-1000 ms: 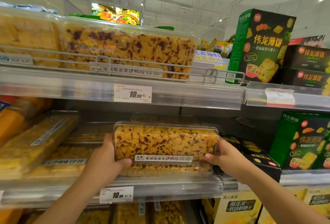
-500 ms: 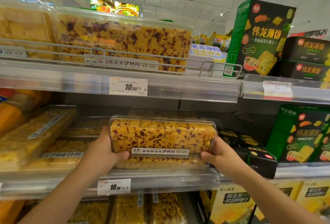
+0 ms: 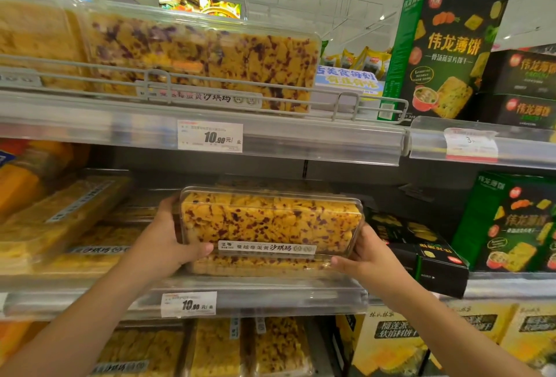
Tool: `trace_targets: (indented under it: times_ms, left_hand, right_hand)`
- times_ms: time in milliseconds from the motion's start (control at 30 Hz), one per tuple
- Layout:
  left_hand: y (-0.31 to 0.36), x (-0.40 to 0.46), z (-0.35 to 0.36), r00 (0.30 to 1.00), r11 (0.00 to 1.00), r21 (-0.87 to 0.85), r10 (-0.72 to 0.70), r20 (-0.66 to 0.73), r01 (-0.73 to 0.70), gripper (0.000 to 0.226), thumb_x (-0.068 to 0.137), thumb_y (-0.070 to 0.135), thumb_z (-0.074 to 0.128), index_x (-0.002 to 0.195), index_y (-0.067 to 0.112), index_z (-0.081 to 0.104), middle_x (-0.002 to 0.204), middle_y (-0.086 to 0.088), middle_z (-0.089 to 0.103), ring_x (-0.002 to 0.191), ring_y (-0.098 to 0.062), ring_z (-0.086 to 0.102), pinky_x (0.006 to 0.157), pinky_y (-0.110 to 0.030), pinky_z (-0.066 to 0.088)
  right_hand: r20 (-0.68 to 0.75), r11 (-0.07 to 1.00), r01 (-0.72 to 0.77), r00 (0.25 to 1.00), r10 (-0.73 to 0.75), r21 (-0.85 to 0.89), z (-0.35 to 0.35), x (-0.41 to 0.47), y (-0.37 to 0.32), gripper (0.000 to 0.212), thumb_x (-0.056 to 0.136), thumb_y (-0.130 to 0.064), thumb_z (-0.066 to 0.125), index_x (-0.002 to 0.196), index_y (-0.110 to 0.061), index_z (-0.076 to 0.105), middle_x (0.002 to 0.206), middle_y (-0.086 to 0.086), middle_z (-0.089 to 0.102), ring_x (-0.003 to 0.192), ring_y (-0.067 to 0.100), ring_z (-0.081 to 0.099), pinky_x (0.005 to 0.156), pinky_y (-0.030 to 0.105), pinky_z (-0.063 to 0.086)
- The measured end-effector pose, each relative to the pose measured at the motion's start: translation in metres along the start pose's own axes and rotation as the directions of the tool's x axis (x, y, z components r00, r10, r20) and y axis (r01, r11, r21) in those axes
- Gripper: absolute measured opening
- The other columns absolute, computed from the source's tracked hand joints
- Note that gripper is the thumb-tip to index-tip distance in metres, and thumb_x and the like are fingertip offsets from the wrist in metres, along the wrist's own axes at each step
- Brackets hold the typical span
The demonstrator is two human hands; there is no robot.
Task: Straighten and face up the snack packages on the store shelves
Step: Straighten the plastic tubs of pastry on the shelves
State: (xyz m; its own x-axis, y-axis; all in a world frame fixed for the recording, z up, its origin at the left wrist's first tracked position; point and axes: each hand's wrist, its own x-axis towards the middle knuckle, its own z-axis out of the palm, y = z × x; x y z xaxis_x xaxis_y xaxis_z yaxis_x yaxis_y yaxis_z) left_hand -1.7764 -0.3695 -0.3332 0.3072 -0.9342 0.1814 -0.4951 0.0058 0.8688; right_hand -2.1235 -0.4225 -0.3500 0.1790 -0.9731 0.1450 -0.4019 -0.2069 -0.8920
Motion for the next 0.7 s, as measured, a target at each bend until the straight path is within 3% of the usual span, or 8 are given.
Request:
trace_targets:
  times_ms: [100, 200, 267, 333, 400, 467, 600, 700]
  left_hand:
    - [-0.004, -0.008, 0.0, 0.998, 0.998, 0.054, 0.04, -0.041, -0.037, 0.103, 0.067, 0.028, 0.087, 0.144, 0.034, 0.019, 0.126, 0.009, 0.056, 0.121, -0.02, 0.053, 0.097, -0.045, 0.047]
    - [-0.011, -0.018, -0.005, 0.993, 0.994, 0.044, 0.102, -0.058, -0.1, 0.101, 0.07, 0.027, 0.085, 0.146, 0.034, 0.018, 0.14, 0.004, 0.049, 0.129, -0.021, 0.047, 0.101, -0.045, 0.045]
    - [-0.018, -0.025, -0.014, 0.988, 0.989, 0.012, 0.15, -0.04, -0.15, 0.101, 0.072, 0.025, 0.084, 0.147, 0.037, 0.018, 0.144, 0.006, 0.045, 0.131, -0.018, 0.045, 0.104, -0.043, 0.044]
    - [-0.029, -0.034, -0.025, 0.978, 0.978, -0.012, 0.207, -0.009, -0.207, 0.093, 0.075, 0.027, 0.081, 0.144, 0.041, 0.021, 0.14, 0.014, 0.045, 0.127, -0.009, 0.045, 0.103, -0.038, 0.045]
    - [-0.044, -0.044, -0.041, 0.964, 0.966, -0.003, 0.26, 0.047, -0.26, 0.073, 0.08, 0.034, 0.076, 0.134, 0.051, 0.03, 0.131, 0.027, 0.046, 0.119, 0.0, 0.046, 0.094, -0.028, 0.046]
    - [-0.064, -0.053, -0.062, 0.952, 0.96, 0.014, 0.274, 0.139, -0.279, 0.05, 0.083, 0.041, 0.072, 0.115, 0.061, 0.04, 0.12, 0.033, 0.051, 0.11, 0.005, 0.052, 0.083, -0.02, 0.047]
    - [-0.104, -0.065, -0.107, 0.962, 0.974, -0.205, 0.144, 0.233, -0.096, 0.026, 0.083, 0.039, 0.073, 0.104, 0.047, 0.06, 0.098, 0.024, 0.067, 0.094, 0.001, 0.064, 0.081, -0.026, 0.055]
    - [-0.115, -0.067, -0.137, 0.952, 0.897, -0.397, -0.074, 0.296, 0.194, 0.027, 0.073, 0.048, 0.078, 0.097, 0.043, 0.067, 0.094, 0.016, 0.073, 0.086, -0.004, 0.07, 0.069, -0.028, 0.057]
  right_hand:
    - [-0.049, 0.996, 0.045, 0.998, -0.049, -0.079, 0.012, -0.012, 0.004, 0.071, 0.077, -0.016, 0.078, 0.1, -0.073, 0.043, 0.113, -0.031, 0.064, 0.108, -0.008, 0.06, 0.092, 0.029, 0.053]
    - [-0.103, 0.997, -0.004, 0.995, -0.004, -0.077, 0.022, -0.03, 0.003, 0.072, 0.081, -0.013, 0.075, 0.099, -0.075, 0.044, 0.111, -0.035, 0.062, 0.109, -0.009, 0.058, 0.095, 0.029, 0.049]
    - [-0.167, 0.994, -0.046, 0.985, 0.03, -0.096, 0.032, -0.044, 0.002, 0.069, 0.085, -0.009, 0.07, 0.117, -0.065, 0.045, 0.112, -0.042, 0.058, 0.107, -0.014, 0.055, 0.095, 0.025, 0.046]
    - [-0.247, 0.992, -0.102, 0.966, 0.08, -0.076, 0.047, -0.059, -0.002, 0.069, 0.088, -0.012, 0.068, 0.142, -0.039, 0.036, 0.13, -0.03, 0.054, 0.114, -0.005, 0.053, 0.097, 0.028, 0.045]
    - [-0.315, 0.98, -0.198, 0.932, 0.179, -0.027, 0.066, -0.075, -0.012, 0.072, 0.087, -0.016, 0.07, 0.148, -0.025, 0.032, 0.142, -0.007, 0.049, 0.123, 0.014, 0.05, 0.097, 0.037, 0.045]
    - [-0.33, 0.969, -0.242, 0.912, 0.242, 0.044, 0.093, -0.085, -0.031, 0.063, 0.087, -0.016, 0.071, 0.141, -0.021, 0.039, 0.138, 0.001, 0.052, 0.118, 0.021, 0.052, 0.091, 0.038, 0.046]
    - [-0.223, 0.971, -0.232, 0.945, 0.239, 0.061, 0.171, -0.097, -0.076, 0.05, 0.086, -0.023, 0.072, 0.128, -0.031, 0.045, 0.127, -0.007, 0.054, 0.114, 0.02, 0.055, 0.094, 0.04, 0.05]
    - [-0.114, 0.978, -0.206, 0.972, 0.208, 0.029, 0.228, -0.09, -0.104, 0.047, 0.083, -0.031, 0.073, 0.12, -0.042, 0.046, 0.119, -0.018, 0.054, 0.105, 0.009, 0.056, 0.076, 0.028, 0.051]
